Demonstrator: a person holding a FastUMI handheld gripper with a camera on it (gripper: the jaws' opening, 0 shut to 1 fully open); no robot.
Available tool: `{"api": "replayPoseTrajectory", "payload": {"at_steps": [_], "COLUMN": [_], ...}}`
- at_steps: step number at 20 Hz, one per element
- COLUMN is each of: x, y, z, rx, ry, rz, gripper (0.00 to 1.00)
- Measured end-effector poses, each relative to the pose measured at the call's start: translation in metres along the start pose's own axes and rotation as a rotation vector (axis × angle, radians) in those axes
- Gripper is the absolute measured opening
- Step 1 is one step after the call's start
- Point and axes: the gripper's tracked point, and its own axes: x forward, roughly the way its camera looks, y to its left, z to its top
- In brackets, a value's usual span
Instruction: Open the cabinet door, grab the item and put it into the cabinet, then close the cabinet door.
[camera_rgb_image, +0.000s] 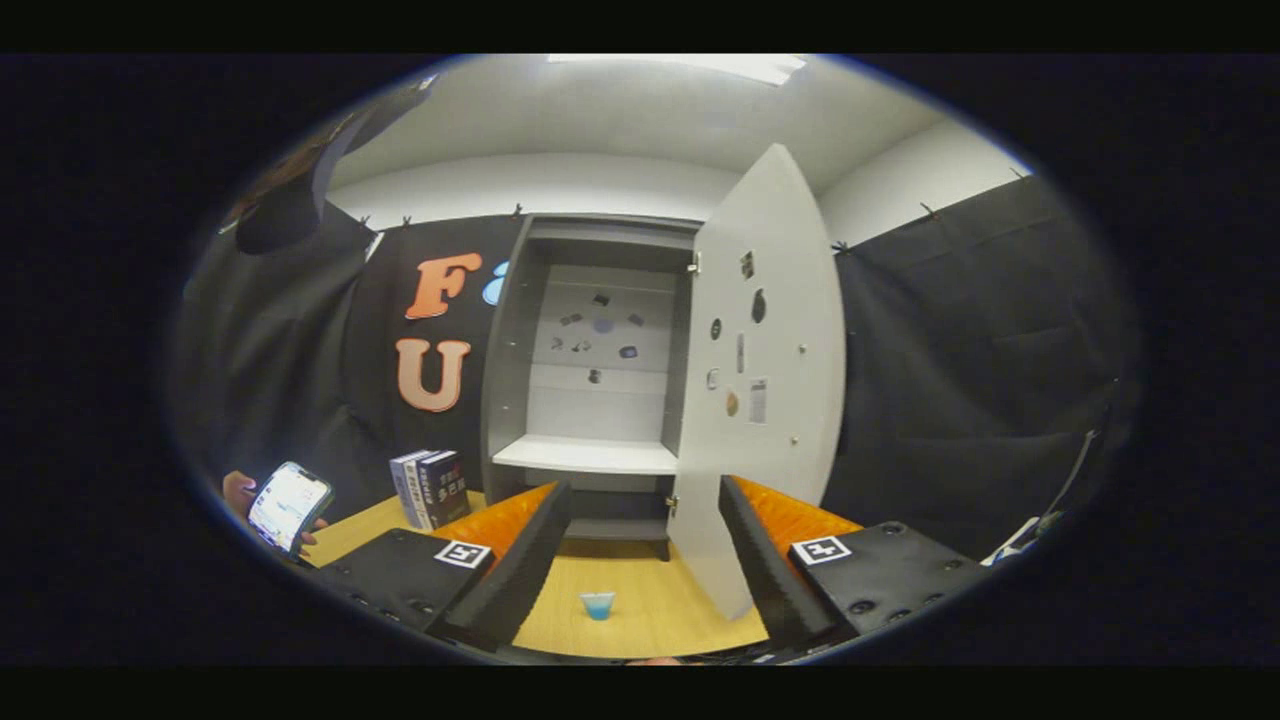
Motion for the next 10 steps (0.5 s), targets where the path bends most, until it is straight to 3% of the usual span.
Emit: {"api": "replayPoseTrajectory", "payload": {"at_steps": [4,10], "x": [0.048,0.101], "y": [0.030,0.047], "z": [-0.046,-0.164], "rx": [0.005,0.063], "ry": [0.066,0.274], "rz": [0.070,0.129], "gripper": [0.96,0.96]}}
